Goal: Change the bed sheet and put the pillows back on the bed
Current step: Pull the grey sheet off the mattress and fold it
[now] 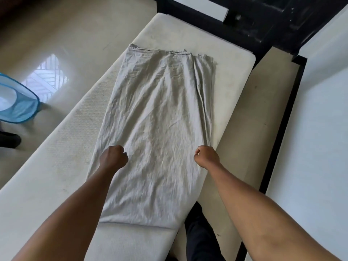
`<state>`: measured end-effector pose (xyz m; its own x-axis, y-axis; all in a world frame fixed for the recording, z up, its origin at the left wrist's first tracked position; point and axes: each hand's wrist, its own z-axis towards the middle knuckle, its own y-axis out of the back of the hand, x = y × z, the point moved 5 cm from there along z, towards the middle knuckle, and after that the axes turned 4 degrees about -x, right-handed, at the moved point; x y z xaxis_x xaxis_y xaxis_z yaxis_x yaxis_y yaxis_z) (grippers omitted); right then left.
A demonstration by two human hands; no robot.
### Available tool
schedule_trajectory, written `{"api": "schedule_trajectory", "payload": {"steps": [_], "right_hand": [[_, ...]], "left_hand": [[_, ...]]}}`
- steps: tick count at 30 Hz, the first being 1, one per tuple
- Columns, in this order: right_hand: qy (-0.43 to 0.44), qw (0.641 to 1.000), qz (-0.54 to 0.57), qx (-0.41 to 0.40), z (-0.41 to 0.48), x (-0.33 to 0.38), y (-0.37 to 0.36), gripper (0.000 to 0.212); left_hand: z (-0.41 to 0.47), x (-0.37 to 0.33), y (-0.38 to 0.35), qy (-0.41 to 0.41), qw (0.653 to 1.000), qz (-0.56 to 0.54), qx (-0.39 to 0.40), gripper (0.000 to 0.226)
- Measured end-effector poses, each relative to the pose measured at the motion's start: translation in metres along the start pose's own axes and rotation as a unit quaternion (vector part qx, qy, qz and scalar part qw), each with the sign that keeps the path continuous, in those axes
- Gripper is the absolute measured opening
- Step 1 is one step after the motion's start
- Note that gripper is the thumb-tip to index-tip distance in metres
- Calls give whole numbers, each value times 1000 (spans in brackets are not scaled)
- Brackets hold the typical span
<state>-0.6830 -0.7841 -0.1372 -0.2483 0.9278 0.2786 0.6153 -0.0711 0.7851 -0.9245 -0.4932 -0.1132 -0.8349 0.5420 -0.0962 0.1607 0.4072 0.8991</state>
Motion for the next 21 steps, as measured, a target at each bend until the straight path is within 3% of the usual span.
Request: {"api": "schedule_trajectory", "payload": {"steps": [2,6,8,11,15,19,21], "right_hand": [[-6,1000,2,14,55,3,-2,18],[-9,999,19,25,174,4,-11,26],[-40,998,55,-15,230,-1,-9,28],[-117,975,108,-153,290,-18,10,22],[-138,963,143,-183,337,-35,6,12],[-117,973,108,-169,360,-34,-6,15],[-156,960,123,-195,366,-47,3,14]], "left_hand": [[45,-14,-20,4,999,-14,28,9],[143,-29,-72,8,992,-60,115,45],[185,-43,-93,-8,987,-39,158,58],[231,-61,-122,-14,976,-25,217,71],[256,-69,-165,0,961,2,278,82],[265,-65,-178,10,957,19,288,81],[267,-65,-178,13,955,24,295,80]]}}
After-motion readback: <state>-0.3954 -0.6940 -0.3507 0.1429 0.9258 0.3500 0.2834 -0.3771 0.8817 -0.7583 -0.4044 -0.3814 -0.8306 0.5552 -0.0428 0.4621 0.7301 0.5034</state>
